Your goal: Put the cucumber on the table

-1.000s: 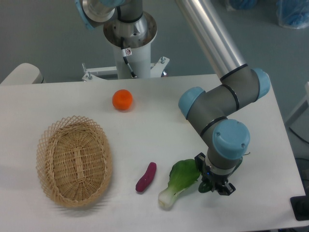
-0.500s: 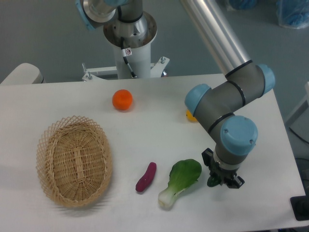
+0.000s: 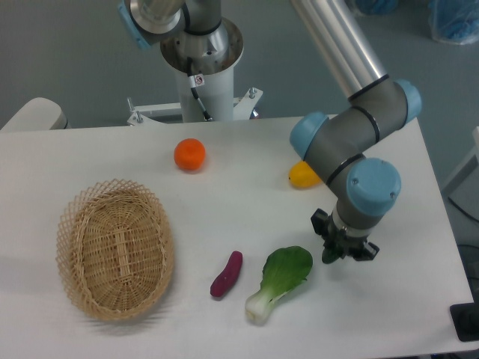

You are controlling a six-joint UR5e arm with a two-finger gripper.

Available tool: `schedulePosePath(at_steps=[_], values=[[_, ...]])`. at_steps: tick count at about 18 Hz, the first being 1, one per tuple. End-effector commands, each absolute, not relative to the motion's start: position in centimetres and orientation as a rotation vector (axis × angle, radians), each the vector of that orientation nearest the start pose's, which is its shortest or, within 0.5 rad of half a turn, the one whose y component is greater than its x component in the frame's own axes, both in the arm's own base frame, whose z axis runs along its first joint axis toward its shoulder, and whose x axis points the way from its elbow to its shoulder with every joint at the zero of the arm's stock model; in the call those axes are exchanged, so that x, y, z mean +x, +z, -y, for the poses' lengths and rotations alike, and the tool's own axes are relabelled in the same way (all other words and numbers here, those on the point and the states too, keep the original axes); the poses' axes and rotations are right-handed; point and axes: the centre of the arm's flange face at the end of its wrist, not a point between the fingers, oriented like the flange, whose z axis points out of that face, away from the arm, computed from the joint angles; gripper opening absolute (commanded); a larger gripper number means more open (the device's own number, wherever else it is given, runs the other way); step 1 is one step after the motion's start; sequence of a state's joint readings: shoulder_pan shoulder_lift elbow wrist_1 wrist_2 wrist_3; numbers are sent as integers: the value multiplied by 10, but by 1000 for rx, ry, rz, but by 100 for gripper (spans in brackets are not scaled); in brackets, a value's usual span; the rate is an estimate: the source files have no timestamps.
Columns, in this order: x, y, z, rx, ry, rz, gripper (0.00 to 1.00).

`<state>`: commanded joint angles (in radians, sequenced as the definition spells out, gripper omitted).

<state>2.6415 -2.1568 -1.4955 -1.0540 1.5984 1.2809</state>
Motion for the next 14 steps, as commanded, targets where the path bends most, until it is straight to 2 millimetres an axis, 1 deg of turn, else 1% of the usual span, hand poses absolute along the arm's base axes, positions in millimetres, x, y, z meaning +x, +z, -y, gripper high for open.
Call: schedulePosePath(at_steps=[3,5,7,9,14], values=[[-522,220,-433,-3150,1,-318,23],[-513,222,-428,-3151,-12,-313,24],[-501,220,-425,-3155,-32,-321,27],[-492,215,-426,-3155,-34,-331,27],[-489,212,-428,-3152,-33,-340,37]])
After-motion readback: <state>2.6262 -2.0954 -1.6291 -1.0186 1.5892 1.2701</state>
